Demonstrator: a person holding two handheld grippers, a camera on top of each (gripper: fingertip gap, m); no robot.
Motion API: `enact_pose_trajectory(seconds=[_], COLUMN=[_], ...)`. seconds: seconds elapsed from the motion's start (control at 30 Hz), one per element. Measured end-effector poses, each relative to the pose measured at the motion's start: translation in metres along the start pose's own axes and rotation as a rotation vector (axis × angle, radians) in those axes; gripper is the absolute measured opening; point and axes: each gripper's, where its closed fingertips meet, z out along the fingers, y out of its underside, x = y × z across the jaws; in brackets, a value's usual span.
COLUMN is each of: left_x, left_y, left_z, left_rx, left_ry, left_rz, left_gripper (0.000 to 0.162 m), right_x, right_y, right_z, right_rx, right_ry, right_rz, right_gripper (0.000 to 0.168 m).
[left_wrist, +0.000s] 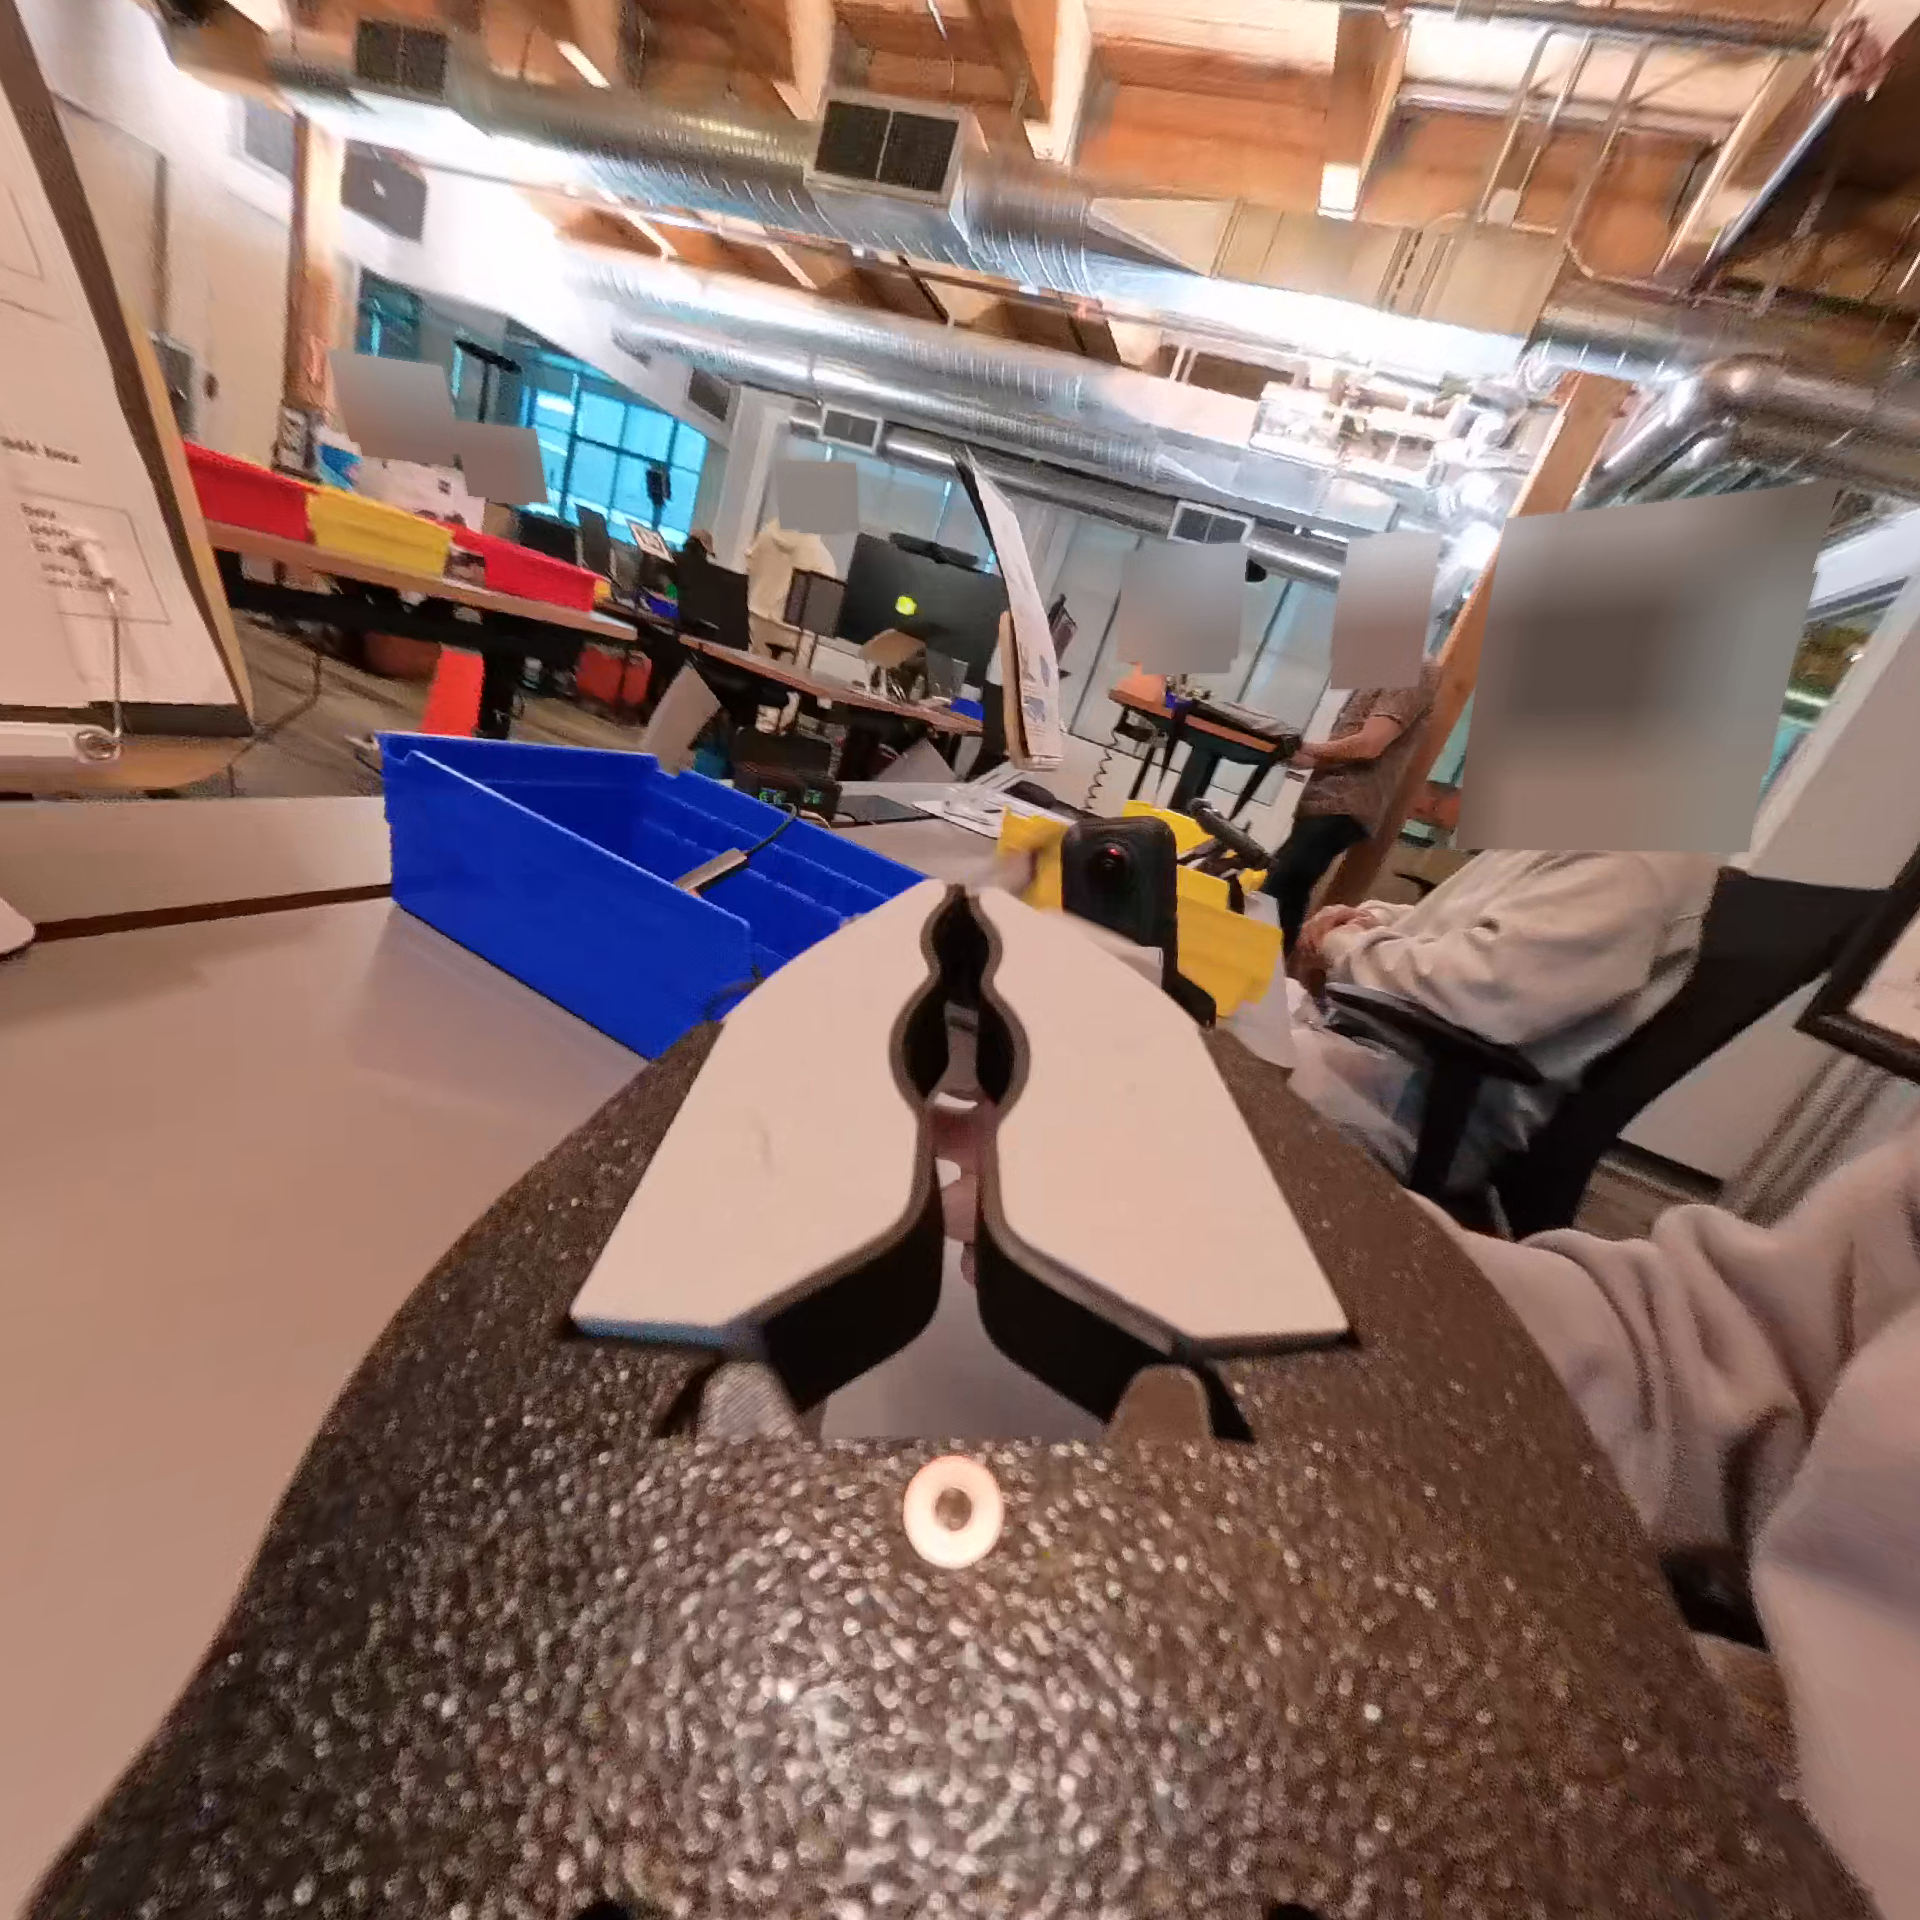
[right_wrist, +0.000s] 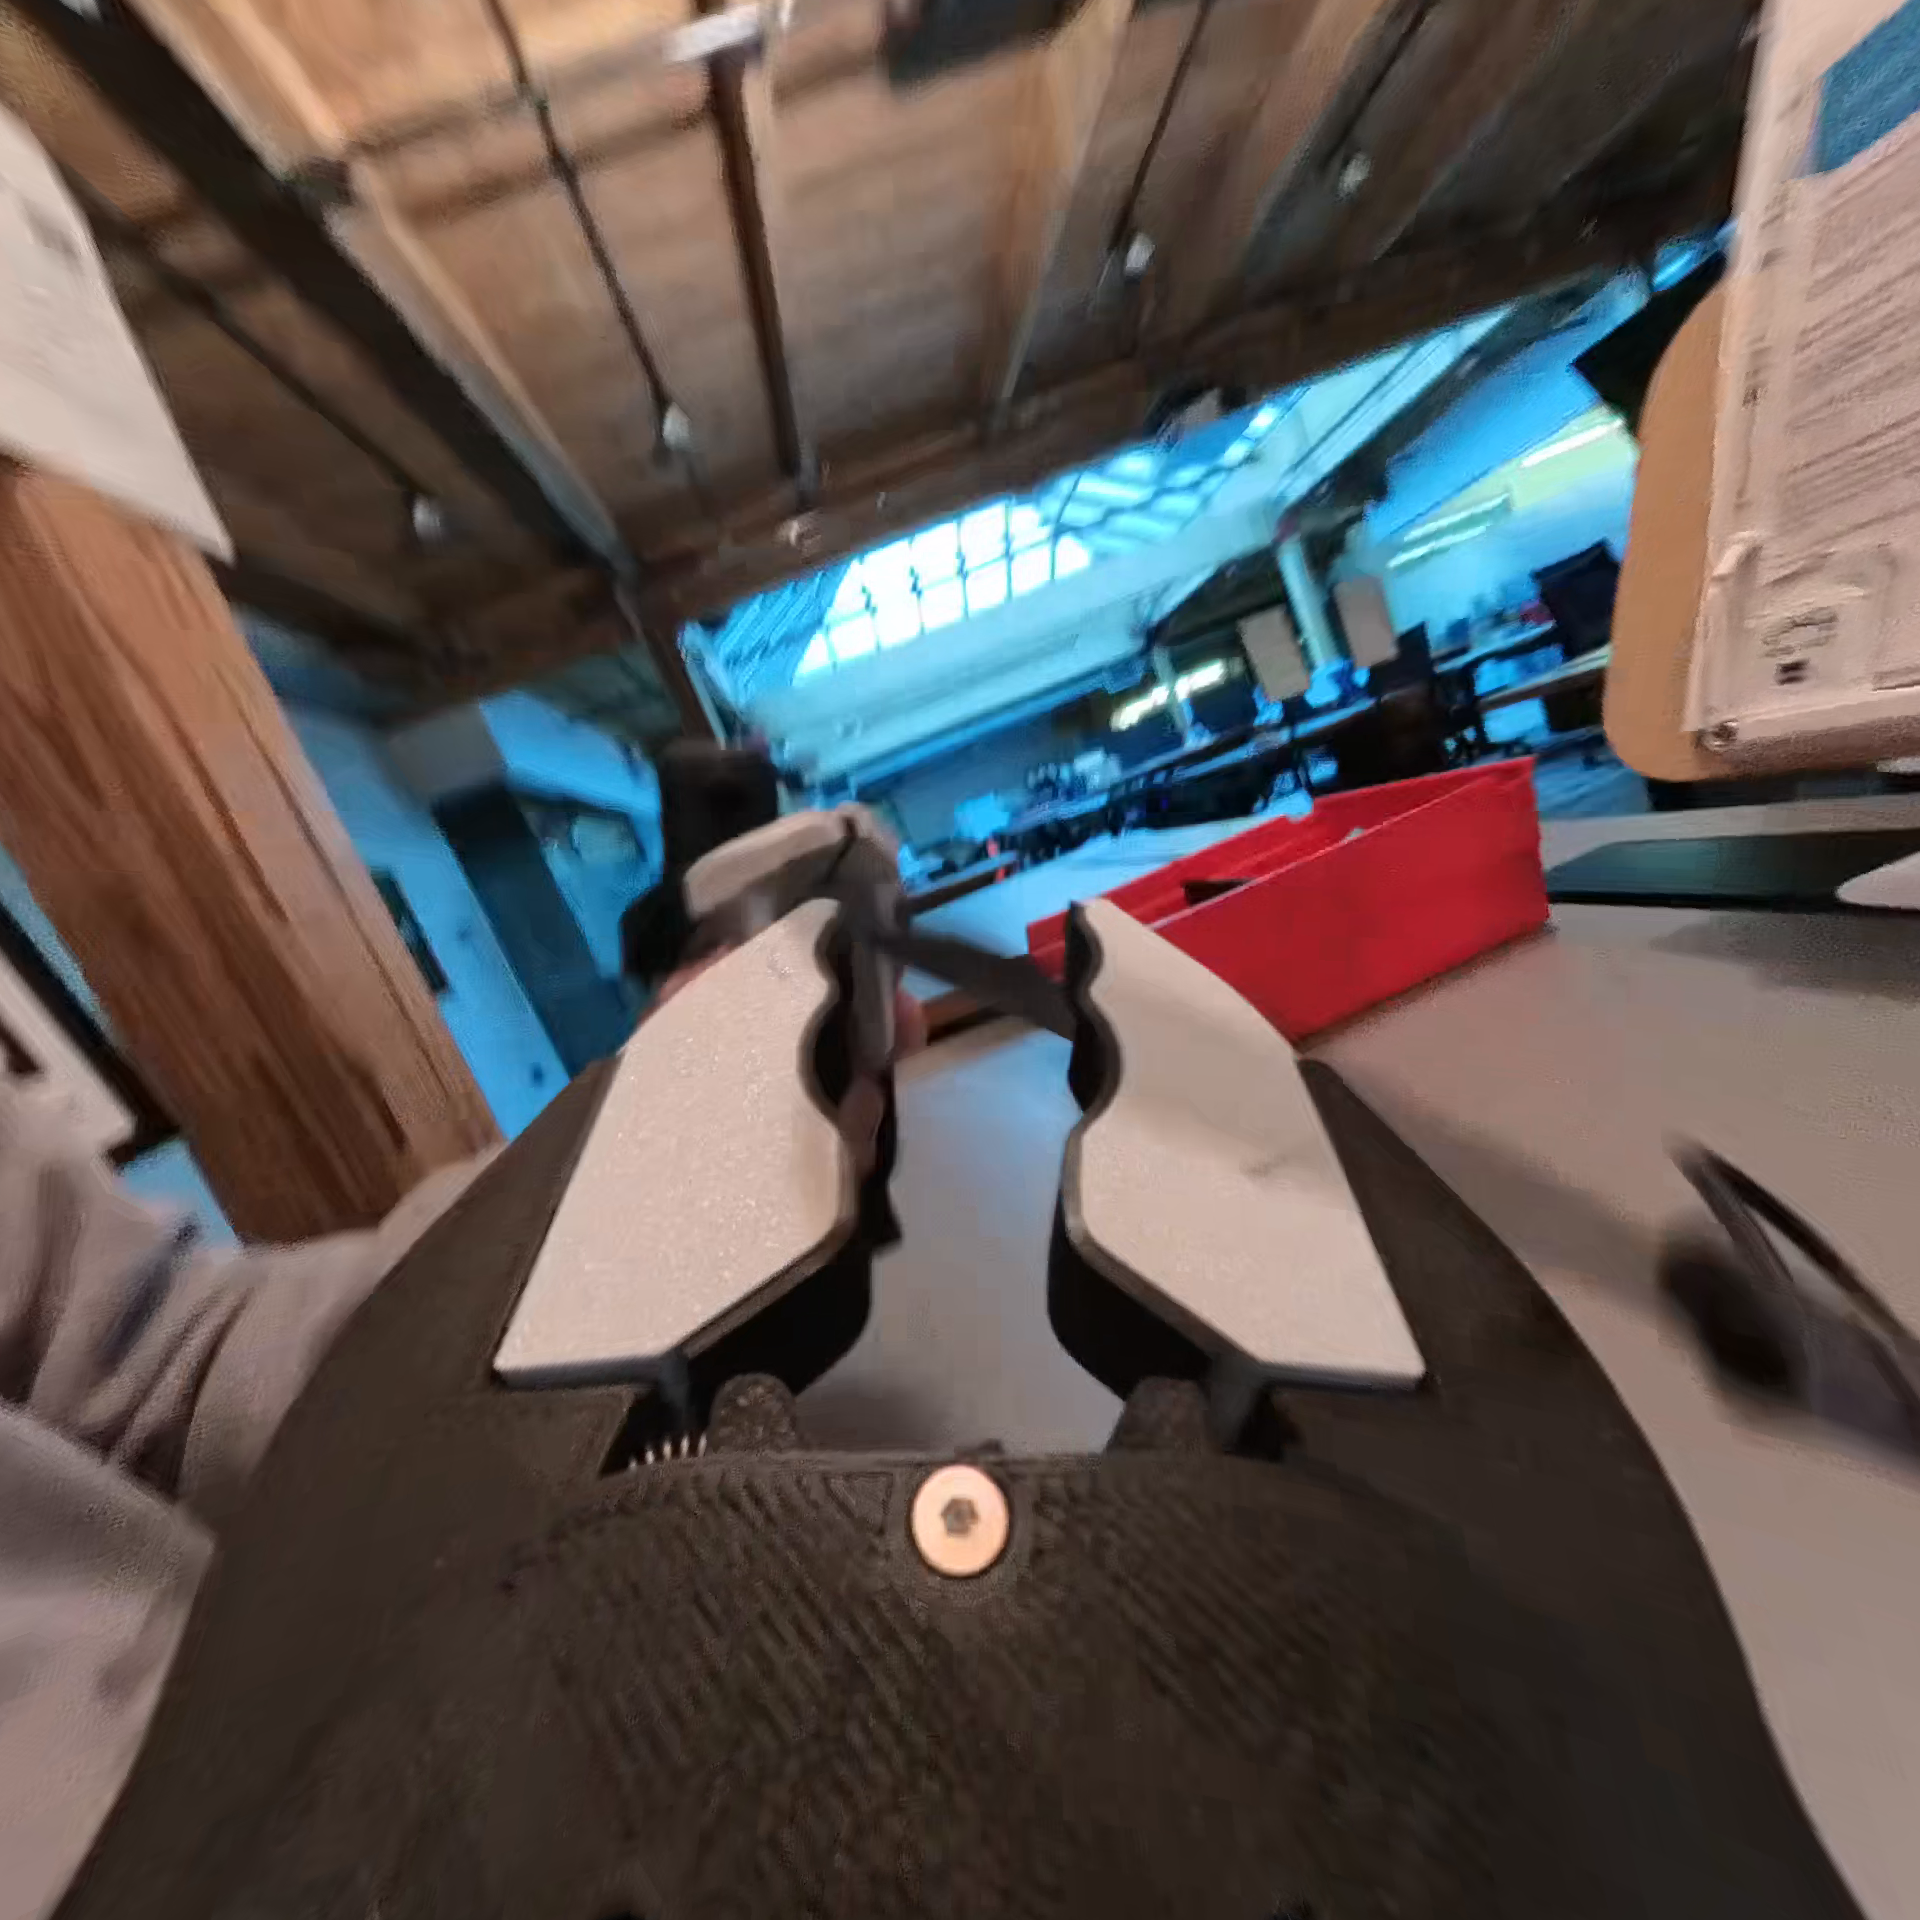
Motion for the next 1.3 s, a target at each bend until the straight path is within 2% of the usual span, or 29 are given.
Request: enact_pose_trajectory(seconds=[0.07, 0.1, 0.17, 0.23, 0.3, 0.37, 0.5, 0.57, 0.6, 0.63, 0.67, 0.7, 0.77, 0.87, 0.9, 0.97, 1.0, 1.07, 1.17, 1.23, 1.3], left_x=[-0.01, -0.013, -0.02, -0.029, -0.034, -0.034, -0.041, -0.03, -0.023, -0.021, -0.024, -0.028, -0.033, -0.049, -0.057, -0.068, -0.069, -0.069, -0.063, -0.062, -0.061], left_y=[0.001, 0.003, 0.006, 0.028, 0.052, 0.076, 0.106, 0.114, 0.12, 0.124, 0.125, 0.124, 0.12, 0.098, 0.087, 0.055, 0.038, 0.007, -0.02, -0.026, -0.025], left_z=[-0.005, -0.006, -0.007, -0.012, -0.018, -0.023, -0.022, -0.014, -0.011, -0.008, -0.006, -0.005, -0.004, -0.01, -0.014, -0.021, -0.023, -0.027, -0.029, -0.033, -0.036], left_rx=[-0.078, -0.102, -0.118, -0.241, -0.337, -0.38, -0.415, -0.445, -0.469, -0.493, -0.508, -0.513, -0.519, -0.49, -0.499, -0.503, -0.501, -0.516, -0.546, -0.561, -0.588], left_ry=[0.004, 0.001, -0.021, -0.043, -0.051, -0.035, -0.082, -0.039, -0.012, -0.016, -0.053, -0.095, -0.144, -0.271, -0.338, -0.496, -0.552, -0.657, -0.725, -0.734, -0.728], left_rz=[0.03, 0.048, 0.085, 0.112, 0.122, 0.124, 0.244, 0.294, 0.327, 0.384, 0.463, 0.539, 0.577, 0.684, 0.753, 0.942, 1.049, 1.328, 1.763, 1.93, 2.057], left_gripper=[0.0, 0.0, 0.0, 0.004, 0.032, 0.049, 0.056, 0.061, 0.056, 0.038, 0.013, 0.009, 0.009, 0.008, 0.008, 0.009, 0.009, 0.008, 0.008, 0.008, 0.009], right_x=[-0.007, 0.002, 0.019, 0.03, 0.033, 0.025, 0.003, -0.001, -0.003, -0.007, -0.009, -0.01, -0.012, 0.003, 0.008, 0.022, 0.025, 0.024, -0.015, -0.026, -0.022], right_y=[0.0, -0.001, 0.014, 0.03, 0.021, 0.01, -0.008, -0.013, -0.013, -0.012, -0.012, -0.013, -0.014, -0.006, 0.0, 0.024, 0.035, 0.053, 0.064, 0.045, 0.002], right_z=[0.0, 0.001, -0.001, -0.007, -0.012, -0.011, -0.007, -0.003, -0.001, 0.0, 0.001, 0.001, 0.0, -0.002, -0.003, -0.004, -0.004, -0.005, -0.004, 0.0, 0.008], right_rx=[-0.019, 0.001, -0.025, -0.072, 0.008, 0.058, 0.13, 0.162, 0.153, 0.136, 0.13, 0.134, 0.131, 0.053, 0.01, -0.153, -0.229, -0.369, -0.578, -0.563, -0.363], right_ry=[-0.044, 0.019, 0.094, 0.091, 0.072, -0.024, -0.159, -0.144, -0.136, -0.147, -0.16, -0.166, -0.178, -0.069, -0.027, 0.083, 0.11, 0.133, -0.018, 0.011, 0.161], right_rz=[0.005, -0.001, -0.01, 0.056, 0.159, 0.291, 0.414, 0.412, 0.391, 0.375, 0.376, 0.388, 0.382, 0.342, 0.316, 0.258, 0.227, 0.183, 0.079, -0.151, -0.379], right_gripper=[0.007, 0.0, 0.0, 0.0, 0.0, 0.0, 0.0, 0.0, 0.0, 0.0, 0.0, 0.0, 0.0, 0.001, 0.015, 0.049, 0.059, 0.065, 0.057, 0.058, 0.058])
